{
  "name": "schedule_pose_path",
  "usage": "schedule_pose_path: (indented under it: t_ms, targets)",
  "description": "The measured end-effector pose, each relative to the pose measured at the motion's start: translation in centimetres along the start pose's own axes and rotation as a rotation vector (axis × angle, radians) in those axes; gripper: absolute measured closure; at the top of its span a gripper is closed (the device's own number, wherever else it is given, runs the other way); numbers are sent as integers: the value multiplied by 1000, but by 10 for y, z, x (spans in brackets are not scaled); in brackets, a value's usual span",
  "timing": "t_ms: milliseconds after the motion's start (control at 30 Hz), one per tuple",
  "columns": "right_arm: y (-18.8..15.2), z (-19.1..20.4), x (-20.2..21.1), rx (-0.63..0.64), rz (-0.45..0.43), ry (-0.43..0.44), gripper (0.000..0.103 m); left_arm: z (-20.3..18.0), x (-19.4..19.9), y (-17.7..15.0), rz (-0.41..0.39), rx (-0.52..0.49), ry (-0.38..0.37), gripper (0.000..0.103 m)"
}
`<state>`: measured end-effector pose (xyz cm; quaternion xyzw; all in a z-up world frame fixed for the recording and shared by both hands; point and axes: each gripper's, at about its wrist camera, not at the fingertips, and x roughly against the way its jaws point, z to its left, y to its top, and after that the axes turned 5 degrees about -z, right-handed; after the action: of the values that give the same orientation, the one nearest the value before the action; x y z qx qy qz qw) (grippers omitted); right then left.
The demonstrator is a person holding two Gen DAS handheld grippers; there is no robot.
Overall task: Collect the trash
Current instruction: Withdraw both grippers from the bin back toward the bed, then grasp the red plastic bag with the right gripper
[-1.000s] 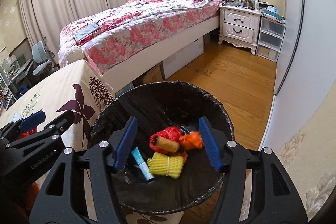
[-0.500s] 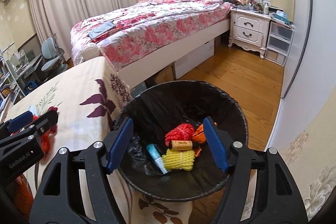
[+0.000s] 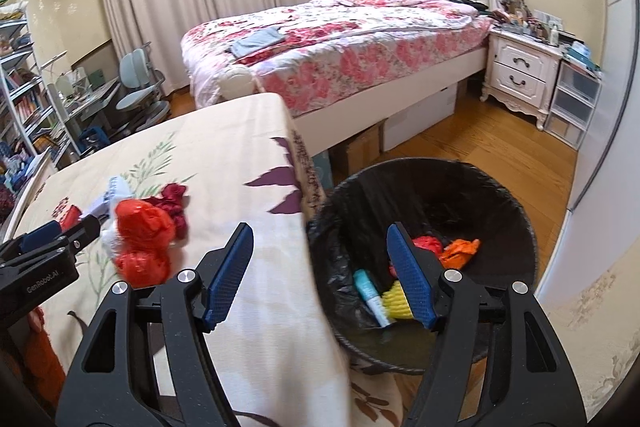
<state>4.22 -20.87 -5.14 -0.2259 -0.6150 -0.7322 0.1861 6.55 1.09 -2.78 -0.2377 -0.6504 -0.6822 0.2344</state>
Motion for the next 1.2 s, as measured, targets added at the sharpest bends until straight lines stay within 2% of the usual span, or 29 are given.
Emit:
schedule_pose_path:
  t_ms: [433, 667, 867, 1067, 1133, 1200]
  targets:
    - [-6, 84, -3, 119, 32, 142, 35, 57, -3, -17, 22, 54, 90, 26]
    - [-16, 110, -15, 171, 77, 153, 35, 78, -3, -25, 36, 87, 106, 26]
    - [-18, 113, -25, 159, 105, 150, 37, 88, -3, -28, 41, 110, 105, 26]
    - [-19, 118, -34, 148, 131, 177, 51, 86, -4, -28, 38, 108, 86, 26]
    - [-19, 119, -36, 143, 142, 194, 64, 84, -4, -28, 38, 106, 78, 26]
    - [-20, 122, -35, 153, 142, 195, 69, 82, -4, -28, 39, 103, 72, 26]
